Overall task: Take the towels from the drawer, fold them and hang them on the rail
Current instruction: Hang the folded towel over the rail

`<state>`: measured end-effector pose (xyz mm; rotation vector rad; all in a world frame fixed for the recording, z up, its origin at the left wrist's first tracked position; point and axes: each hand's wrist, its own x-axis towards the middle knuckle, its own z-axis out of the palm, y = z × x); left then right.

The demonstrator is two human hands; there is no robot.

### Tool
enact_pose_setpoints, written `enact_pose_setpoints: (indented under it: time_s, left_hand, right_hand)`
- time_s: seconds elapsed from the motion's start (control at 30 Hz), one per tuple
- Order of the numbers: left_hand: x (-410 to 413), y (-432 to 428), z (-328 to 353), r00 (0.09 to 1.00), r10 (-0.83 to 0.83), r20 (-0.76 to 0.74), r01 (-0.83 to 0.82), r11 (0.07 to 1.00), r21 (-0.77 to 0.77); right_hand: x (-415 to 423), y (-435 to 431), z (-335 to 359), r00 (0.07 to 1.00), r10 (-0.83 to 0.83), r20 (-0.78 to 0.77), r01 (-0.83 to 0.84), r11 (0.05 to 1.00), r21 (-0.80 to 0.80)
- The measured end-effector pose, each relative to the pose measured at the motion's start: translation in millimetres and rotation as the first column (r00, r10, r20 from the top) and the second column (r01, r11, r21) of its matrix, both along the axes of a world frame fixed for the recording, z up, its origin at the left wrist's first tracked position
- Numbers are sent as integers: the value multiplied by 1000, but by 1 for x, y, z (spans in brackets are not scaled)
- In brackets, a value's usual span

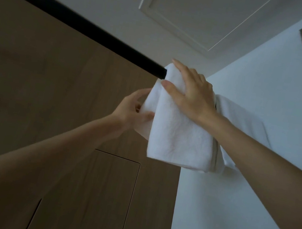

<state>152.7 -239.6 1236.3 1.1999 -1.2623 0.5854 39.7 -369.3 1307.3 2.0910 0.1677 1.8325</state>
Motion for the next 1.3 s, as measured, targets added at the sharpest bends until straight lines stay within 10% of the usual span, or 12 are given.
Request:
enact_pose_setpoints:
  time_s: [0.67, 0.93, 1.3]
  left_hand:
    - [-45, 1, -56, 866, -459, -198, 490, 858, 154]
    - [-57, 43, -90, 943, -198, -268, 212, 977, 24]
    - [-73, 121, -159, 992, 90, 92, -108, 970, 218]
  right_hand:
    - [11, -8, -87, 995, -24, -95, 43, 978, 204]
    - [-46, 6, -131, 969, 7, -246, 55, 968, 243]
    - [-111, 59, -246, 942, -22, -334, 94, 975, 203]
